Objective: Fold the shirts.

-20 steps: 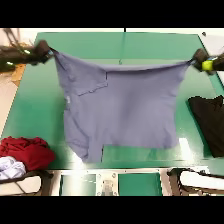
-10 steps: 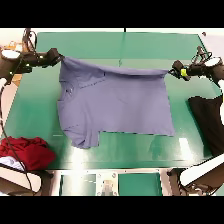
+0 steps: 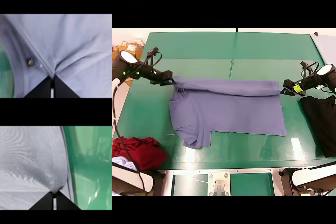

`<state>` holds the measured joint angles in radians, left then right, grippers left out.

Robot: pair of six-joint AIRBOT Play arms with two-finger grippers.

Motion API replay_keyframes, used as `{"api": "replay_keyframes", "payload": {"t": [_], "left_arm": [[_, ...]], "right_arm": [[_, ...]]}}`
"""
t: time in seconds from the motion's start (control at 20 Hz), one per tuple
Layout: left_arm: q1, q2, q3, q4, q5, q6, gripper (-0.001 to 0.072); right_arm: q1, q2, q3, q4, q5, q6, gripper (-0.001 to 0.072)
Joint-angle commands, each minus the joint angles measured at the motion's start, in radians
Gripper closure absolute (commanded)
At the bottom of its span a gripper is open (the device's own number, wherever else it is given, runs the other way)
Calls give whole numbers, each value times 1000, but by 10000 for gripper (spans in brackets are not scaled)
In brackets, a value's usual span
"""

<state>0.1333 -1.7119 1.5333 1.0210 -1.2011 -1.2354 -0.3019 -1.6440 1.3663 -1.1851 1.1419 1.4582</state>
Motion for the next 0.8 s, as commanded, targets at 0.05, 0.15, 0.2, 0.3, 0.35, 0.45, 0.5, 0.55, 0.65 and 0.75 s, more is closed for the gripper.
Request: {"api": "replay_keyframes", "payload": {"t": [0.05, 0.15, 0.2, 0.3, 0.35, 0.45, 0.5, 0.55, 0.65, 0.75], "left_arm": [[-2, -4, -76, 44, 4, -13, 685], [-2, -4, -103, 43, 62, -13, 685], [-2, -4, -105, 42, 77, -13, 684], [-2, -3, -101, 16, 73, -13, 527], [0, -2, -91, 11, 36, -35, 97], [8, -2, -39, 52, -101, -83, 56], [21, -2, -5, 84, -185, -126, 68], [36, -2, 20, 97, -248, -154, 365], [57, 19, 16, 99, -330, -168, 686], [55, 87, -66, 117, -338, -182, 686]], "right_arm": [[14, 39, -71, -20, 2, 0, 695], [34, 38, -92, -20, -28, 0, 694], [44, 38, -99, -20, -40, 0, 693], [45, 39, -92, -26, -27, 0, 506], [33, 39, -71, -50, 21, 11, 295], [-8, 46, -26, -108, 138, 78, 309], [-34, 61, -23, -113, 184, 100, 480], [-55, 79, -30, -114, 214, 106, 694], [-85, 139, -95, -113, 232, 122, 695], [-102, 235, -227, -113, 228, 142, 695]]}}
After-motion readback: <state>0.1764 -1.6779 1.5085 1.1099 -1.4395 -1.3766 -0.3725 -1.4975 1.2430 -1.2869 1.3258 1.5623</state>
